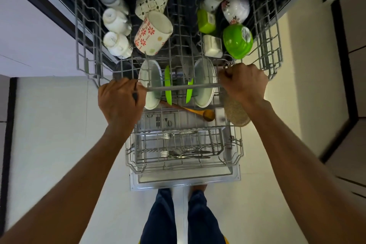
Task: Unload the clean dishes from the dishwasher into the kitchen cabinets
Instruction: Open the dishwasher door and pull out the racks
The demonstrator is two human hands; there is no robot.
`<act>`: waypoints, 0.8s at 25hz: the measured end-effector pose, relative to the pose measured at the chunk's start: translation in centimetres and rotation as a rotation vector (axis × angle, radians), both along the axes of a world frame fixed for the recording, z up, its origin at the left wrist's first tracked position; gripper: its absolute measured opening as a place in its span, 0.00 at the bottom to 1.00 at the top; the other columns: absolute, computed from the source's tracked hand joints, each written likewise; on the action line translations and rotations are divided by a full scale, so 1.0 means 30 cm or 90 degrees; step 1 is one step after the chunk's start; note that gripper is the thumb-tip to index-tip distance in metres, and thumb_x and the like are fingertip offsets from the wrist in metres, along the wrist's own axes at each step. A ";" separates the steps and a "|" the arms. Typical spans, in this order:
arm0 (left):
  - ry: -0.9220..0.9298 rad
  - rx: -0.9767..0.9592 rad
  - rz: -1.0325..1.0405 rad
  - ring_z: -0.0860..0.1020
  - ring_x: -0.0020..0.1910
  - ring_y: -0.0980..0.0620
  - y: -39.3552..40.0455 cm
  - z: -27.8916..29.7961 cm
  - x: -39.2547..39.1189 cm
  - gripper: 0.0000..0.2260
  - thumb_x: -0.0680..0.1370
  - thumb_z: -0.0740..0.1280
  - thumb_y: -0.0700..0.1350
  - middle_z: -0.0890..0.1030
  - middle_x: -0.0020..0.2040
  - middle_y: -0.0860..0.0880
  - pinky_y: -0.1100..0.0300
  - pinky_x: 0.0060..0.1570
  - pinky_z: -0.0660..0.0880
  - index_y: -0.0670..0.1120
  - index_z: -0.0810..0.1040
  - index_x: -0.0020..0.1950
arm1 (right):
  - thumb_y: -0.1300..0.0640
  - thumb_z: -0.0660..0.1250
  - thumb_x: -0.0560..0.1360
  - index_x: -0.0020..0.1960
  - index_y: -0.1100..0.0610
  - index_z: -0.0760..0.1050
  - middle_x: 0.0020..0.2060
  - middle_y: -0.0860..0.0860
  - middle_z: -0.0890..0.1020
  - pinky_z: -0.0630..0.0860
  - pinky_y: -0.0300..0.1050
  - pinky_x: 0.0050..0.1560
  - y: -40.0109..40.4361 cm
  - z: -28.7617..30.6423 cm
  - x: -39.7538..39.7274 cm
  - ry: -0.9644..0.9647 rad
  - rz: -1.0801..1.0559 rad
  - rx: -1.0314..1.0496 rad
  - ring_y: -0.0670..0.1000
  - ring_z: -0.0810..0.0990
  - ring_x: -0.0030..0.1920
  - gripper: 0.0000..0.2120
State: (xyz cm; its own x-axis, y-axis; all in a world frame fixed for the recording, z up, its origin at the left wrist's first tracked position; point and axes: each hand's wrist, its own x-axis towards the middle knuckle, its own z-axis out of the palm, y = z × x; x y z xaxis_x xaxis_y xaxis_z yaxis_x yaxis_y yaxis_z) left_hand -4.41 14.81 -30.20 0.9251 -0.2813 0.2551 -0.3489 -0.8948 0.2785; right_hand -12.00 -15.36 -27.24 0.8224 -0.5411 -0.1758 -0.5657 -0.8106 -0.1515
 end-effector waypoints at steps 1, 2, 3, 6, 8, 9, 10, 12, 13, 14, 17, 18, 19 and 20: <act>0.030 0.012 0.006 0.76 0.34 0.48 0.003 0.013 -0.023 0.14 0.82 0.62 0.49 0.81 0.35 0.49 0.52 0.45 0.70 0.48 0.81 0.39 | 0.43 0.63 0.79 0.42 0.57 0.82 0.29 0.54 0.69 0.65 0.49 0.40 0.002 0.000 -0.015 0.030 0.007 0.012 0.63 0.78 0.40 0.20; 0.062 0.027 0.011 0.74 0.32 0.48 0.006 0.030 -0.039 0.14 0.81 0.62 0.49 0.80 0.33 0.49 0.53 0.42 0.70 0.48 0.82 0.39 | 0.43 0.63 0.78 0.41 0.57 0.82 0.29 0.53 0.68 0.65 0.49 0.40 -0.001 0.002 -0.026 0.058 0.012 0.024 0.62 0.76 0.39 0.19; 0.096 0.043 0.013 0.72 0.31 0.49 0.010 0.052 -0.048 0.15 0.80 0.62 0.50 0.78 0.32 0.50 0.55 0.40 0.70 0.48 0.82 0.38 | 0.42 0.63 0.78 0.41 0.57 0.81 0.30 0.53 0.69 0.66 0.49 0.41 -0.009 0.003 -0.031 0.081 0.016 0.036 0.61 0.75 0.40 0.20; 0.210 0.088 0.004 0.73 0.32 0.48 0.012 0.120 -0.006 0.15 0.80 0.63 0.53 0.75 0.30 0.51 0.58 0.37 0.68 0.49 0.83 0.39 | 0.39 0.65 0.75 0.38 0.54 0.80 0.35 0.54 0.74 0.68 0.50 0.43 -0.050 0.018 -0.005 0.139 0.047 0.067 0.61 0.78 0.43 0.19; 0.313 0.125 0.003 0.75 0.36 0.45 0.001 0.118 0.073 0.16 0.79 0.63 0.56 0.77 0.32 0.49 0.55 0.40 0.72 0.50 0.85 0.40 | 0.41 0.67 0.74 0.33 0.51 0.77 0.34 0.52 0.76 0.69 0.49 0.45 -0.069 0.020 0.034 0.189 0.062 0.094 0.58 0.76 0.43 0.16; 0.361 0.144 -0.008 0.77 0.38 0.44 -0.005 0.099 0.111 0.17 0.78 0.62 0.58 0.78 0.33 0.48 0.54 0.42 0.74 0.50 0.85 0.41 | 0.42 0.67 0.73 0.32 0.50 0.78 0.34 0.51 0.77 0.71 0.48 0.44 -0.072 0.007 0.049 0.214 0.075 0.119 0.58 0.77 0.43 0.16; 0.403 0.160 -0.027 0.78 0.41 0.43 -0.011 0.076 0.139 0.17 0.77 0.61 0.59 0.80 0.37 0.47 0.52 0.45 0.76 0.51 0.84 0.42 | 0.41 0.66 0.74 0.34 0.50 0.79 0.35 0.51 0.79 0.73 0.48 0.44 -0.074 -0.018 0.060 0.244 0.090 0.152 0.57 0.80 0.43 0.16; 0.459 0.202 -0.104 0.80 0.51 0.42 -0.006 0.030 0.161 0.16 0.76 0.58 0.62 0.83 0.50 0.48 0.46 0.53 0.78 0.57 0.82 0.49 | 0.42 0.63 0.79 0.40 0.53 0.82 0.36 0.50 0.84 0.79 0.48 0.43 -0.070 -0.061 0.068 0.306 0.103 0.251 0.55 0.85 0.42 0.18; 0.465 0.252 -0.160 0.79 0.56 0.42 0.003 0.024 0.163 0.13 0.78 0.59 0.61 0.83 0.58 0.50 0.43 0.56 0.78 0.60 0.80 0.55 | 0.43 0.62 0.81 0.44 0.56 0.82 0.37 0.51 0.86 0.81 0.48 0.45 -0.069 -0.073 0.069 0.322 0.100 0.302 0.54 0.86 0.41 0.19; 0.452 0.295 -0.220 0.79 0.60 0.42 0.018 0.016 0.171 0.12 0.81 0.61 0.57 0.80 0.64 0.53 0.41 0.58 0.78 0.60 0.78 0.62 | 0.45 0.61 0.83 0.46 0.58 0.82 0.39 0.51 0.87 0.82 0.50 0.49 -0.071 -0.085 0.072 0.329 0.094 0.353 0.53 0.86 0.42 0.19; 0.422 0.423 -0.347 0.78 0.64 0.42 0.040 0.001 0.191 0.19 0.81 0.68 0.46 0.74 0.71 0.53 0.41 0.58 0.79 0.54 0.74 0.71 | 0.51 0.55 0.87 0.54 0.65 0.84 0.49 0.60 0.87 0.80 0.52 0.62 -0.063 -0.077 0.077 0.429 0.067 0.509 0.56 0.86 0.52 0.23; 0.428 0.447 -0.387 0.80 0.62 0.43 0.044 -0.010 0.208 0.20 0.79 0.70 0.45 0.73 0.71 0.53 0.43 0.55 0.80 0.53 0.73 0.71 | 0.51 0.52 0.87 0.54 0.65 0.84 0.52 0.62 0.87 0.78 0.54 0.66 -0.060 -0.074 0.082 0.473 0.071 0.533 0.59 0.86 0.55 0.25; 0.464 0.450 -0.404 0.82 0.58 0.46 0.043 -0.002 0.214 0.19 0.79 0.70 0.46 0.76 0.68 0.53 0.46 0.53 0.81 0.52 0.73 0.69 | 0.51 0.51 0.87 0.52 0.63 0.86 0.52 0.61 0.88 0.76 0.56 0.69 -0.060 -0.081 0.087 0.516 0.093 0.527 0.59 0.86 0.57 0.27; 0.499 0.436 -0.432 0.84 0.53 0.51 0.045 -0.007 0.215 0.16 0.78 0.68 0.50 0.80 0.64 0.55 0.49 0.52 0.80 0.53 0.74 0.66 | 0.50 0.50 0.87 0.49 0.58 0.87 0.51 0.58 0.89 0.75 0.55 0.69 -0.062 -0.086 0.092 0.552 0.121 0.512 0.58 0.86 0.58 0.28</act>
